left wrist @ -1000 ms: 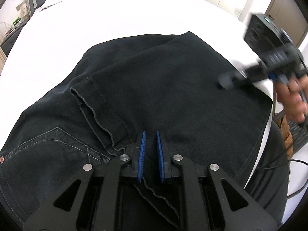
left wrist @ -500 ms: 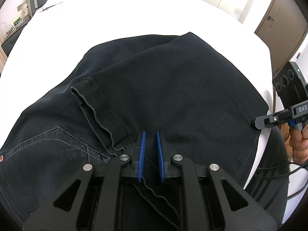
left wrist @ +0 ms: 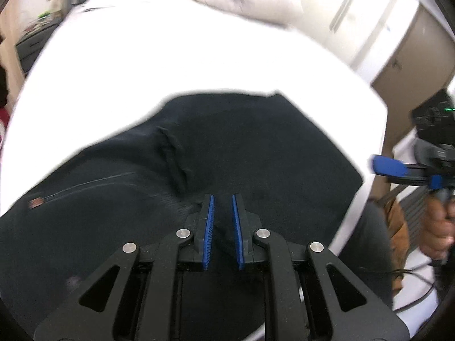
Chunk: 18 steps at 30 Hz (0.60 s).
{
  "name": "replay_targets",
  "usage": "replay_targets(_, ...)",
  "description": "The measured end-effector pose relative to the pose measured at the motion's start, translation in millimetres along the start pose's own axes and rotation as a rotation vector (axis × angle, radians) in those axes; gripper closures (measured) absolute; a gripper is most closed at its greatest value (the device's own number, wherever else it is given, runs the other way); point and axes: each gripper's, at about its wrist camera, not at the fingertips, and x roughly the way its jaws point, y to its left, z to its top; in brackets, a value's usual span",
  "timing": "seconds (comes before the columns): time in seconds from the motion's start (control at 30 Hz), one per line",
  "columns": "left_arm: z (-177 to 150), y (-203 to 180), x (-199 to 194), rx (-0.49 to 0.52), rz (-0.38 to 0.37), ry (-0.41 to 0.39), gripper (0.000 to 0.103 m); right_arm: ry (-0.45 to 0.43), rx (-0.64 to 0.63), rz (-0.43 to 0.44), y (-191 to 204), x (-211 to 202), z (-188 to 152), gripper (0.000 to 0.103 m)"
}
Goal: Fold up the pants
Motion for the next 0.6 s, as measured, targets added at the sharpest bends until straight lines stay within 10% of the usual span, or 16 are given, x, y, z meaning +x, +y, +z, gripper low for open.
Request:
replay_targets(0.1,-21.1,33.5,-48.2,-0.129,-0.026,-0.066,0.086,0.051,-0.030,0.015,15.7,43.0,12.1,0.049)
replay_targets(0.23,-66.4,83.5,-95.6,-0.323,-0.004,-0.121,0.027,0.118,-0.043,0.022,22.3,86.5,20.9,0.049)
replay_targets(0.43,-117.5,156.7,-152.0,-0.655,0.030,-0.266,0.027,0.194,-0.024,0.063,20.1,133.5,29.7,0.049)
replay_targets(0.6,-147.7,190.4,-160.1,-0.844,-0.020,-0.274,0.027,0.319,0.099,-0.152,-35.7,176.5,29.7,0.060)
